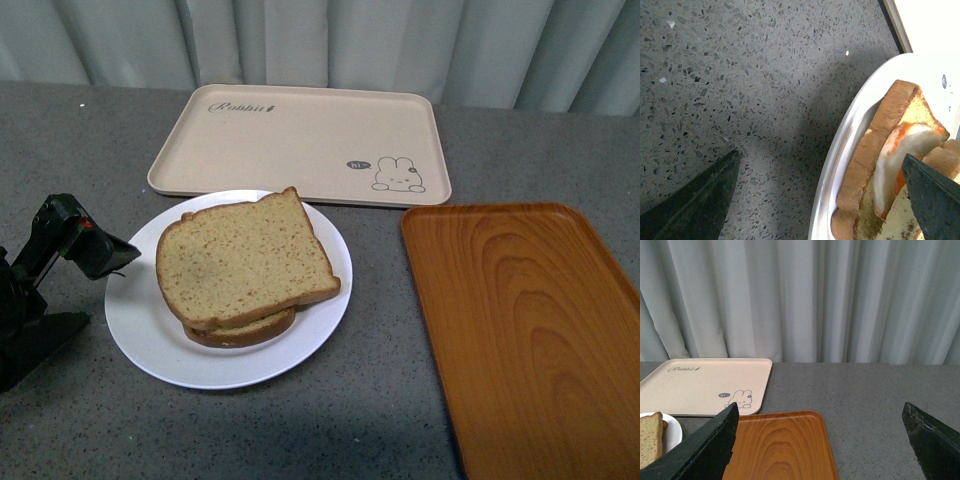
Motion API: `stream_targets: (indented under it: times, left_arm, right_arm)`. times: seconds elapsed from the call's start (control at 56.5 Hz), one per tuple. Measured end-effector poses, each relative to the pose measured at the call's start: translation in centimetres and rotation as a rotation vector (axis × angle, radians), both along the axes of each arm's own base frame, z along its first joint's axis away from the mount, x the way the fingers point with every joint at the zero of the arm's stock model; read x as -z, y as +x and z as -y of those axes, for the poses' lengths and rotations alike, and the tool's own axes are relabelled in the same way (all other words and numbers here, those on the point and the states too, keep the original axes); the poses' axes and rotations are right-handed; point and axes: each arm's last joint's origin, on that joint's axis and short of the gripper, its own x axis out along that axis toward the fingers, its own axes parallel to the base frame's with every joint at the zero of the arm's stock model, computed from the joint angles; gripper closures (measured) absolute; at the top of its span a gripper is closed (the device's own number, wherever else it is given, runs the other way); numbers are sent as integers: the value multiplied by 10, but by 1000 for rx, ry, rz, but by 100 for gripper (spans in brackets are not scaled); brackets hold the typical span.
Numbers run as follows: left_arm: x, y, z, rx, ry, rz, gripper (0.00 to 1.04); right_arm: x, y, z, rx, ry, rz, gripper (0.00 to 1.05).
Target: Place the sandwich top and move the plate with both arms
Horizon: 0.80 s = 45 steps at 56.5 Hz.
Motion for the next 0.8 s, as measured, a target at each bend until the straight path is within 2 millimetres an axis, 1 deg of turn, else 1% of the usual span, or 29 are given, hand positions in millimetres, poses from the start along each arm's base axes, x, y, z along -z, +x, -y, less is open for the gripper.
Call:
stream_targets:
  times: [0.195,0.23,0.265,0.389,0.424,0.477,0.531,0.707,0.796]
  left_arm:
    - [1,3,-1,-9,-25,-5,7]
    - [1,3,-1,-10,-27,-7,10]
    - [3,3,-1,-11,-27,-13,17]
    - [6,2,-2,-14,-28,-26,36]
    - [7,1,-2,-15,-29,-34,43]
    - [9,0,-1,-8,-41,-46,57]
    - [9,-1,0,0,-52,-51,68]
    - [9,-2,2,25,-77,-49,93]
    - [8,-1,2,34,-91,-38,100]
  right_arm:
    - [0,0,0,0,0,0,9]
    - [0,0,0,0,0,0,9]
    - [0,0,0,0,0,0,9]
    - [0,0,0,0,0,0,9]
    - [0,0,0,0,0,0,9]
    - [0,0,0,0,0,0,9]
    - [0,0,0,0,0,0,9]
    - [0,0,0,0,0,0,9]
    - [0,0,0,0,0,0,9]
